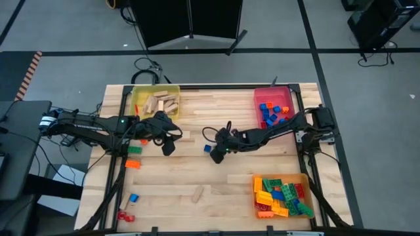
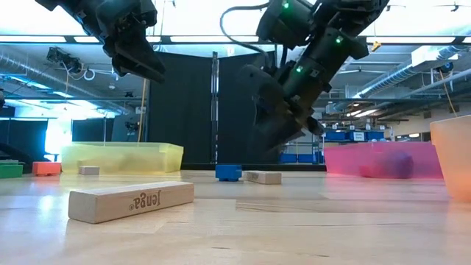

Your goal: Sort blocks by size

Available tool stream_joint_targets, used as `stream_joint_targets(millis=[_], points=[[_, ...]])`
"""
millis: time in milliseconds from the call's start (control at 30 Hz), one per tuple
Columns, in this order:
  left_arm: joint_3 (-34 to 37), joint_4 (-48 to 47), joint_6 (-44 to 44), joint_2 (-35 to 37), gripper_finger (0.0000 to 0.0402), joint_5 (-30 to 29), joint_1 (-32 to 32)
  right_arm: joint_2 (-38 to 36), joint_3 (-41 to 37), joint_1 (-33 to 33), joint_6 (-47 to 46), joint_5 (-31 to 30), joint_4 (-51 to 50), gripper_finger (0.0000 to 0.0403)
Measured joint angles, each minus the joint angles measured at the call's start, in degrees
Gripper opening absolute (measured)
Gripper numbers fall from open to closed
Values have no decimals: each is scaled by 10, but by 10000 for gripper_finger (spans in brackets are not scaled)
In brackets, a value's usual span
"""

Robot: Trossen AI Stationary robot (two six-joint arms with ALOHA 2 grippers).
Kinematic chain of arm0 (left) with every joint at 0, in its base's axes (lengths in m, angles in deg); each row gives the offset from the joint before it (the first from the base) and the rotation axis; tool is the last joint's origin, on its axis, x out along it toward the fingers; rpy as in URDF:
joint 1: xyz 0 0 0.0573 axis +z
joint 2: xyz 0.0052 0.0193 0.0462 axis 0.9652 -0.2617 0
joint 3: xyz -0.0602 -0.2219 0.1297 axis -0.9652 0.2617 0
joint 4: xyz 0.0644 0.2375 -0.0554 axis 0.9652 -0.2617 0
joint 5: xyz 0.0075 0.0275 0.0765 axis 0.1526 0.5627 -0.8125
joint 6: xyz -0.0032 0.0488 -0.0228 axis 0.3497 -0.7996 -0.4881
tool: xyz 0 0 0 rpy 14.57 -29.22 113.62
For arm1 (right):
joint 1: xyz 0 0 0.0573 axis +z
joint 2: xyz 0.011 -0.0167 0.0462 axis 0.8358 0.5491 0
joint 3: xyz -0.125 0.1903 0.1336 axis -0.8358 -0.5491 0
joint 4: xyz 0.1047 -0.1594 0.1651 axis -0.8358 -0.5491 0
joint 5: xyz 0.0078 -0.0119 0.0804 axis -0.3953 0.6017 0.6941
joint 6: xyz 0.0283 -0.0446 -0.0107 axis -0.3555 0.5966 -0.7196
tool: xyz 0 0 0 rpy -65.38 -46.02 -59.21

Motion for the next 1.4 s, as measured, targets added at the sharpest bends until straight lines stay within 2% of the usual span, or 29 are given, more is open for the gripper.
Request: stream_joint_targets(millis=[267, 433, 567, 800, 1033, 1133, 1267, 1400], points=[[0, 0, 0, 0, 199, 0, 0, 0, 0, 3, -5, 13, -15, 234], [0, 0, 0, 0, 199, 0, 0, 0, 0, 4, 9, -6, -42, 251], [0, 0, 0, 0, 199, -1, 0, 6, -1, 14, 37, -35, -35, 247], [0, 0, 1, 0, 199, -1, 0, 54, 2, 34, 42, -35, 2, 245], [-1, -1, 3, 0, 199, -1, 0, 86, 7, 41, 12, -50, 0, 235], [-1, -1, 4, 0, 199, -1, 0, 88, 6, 40, 10, -50, -1, 207], [-1, -1, 4, 0, 199, -1, 0, 88, 5, 40, 6, -48, -7, 130], [-1, 0, 5, 0, 199, -1, 0, 85, 5, 38, -42, -42, -19, 121]])
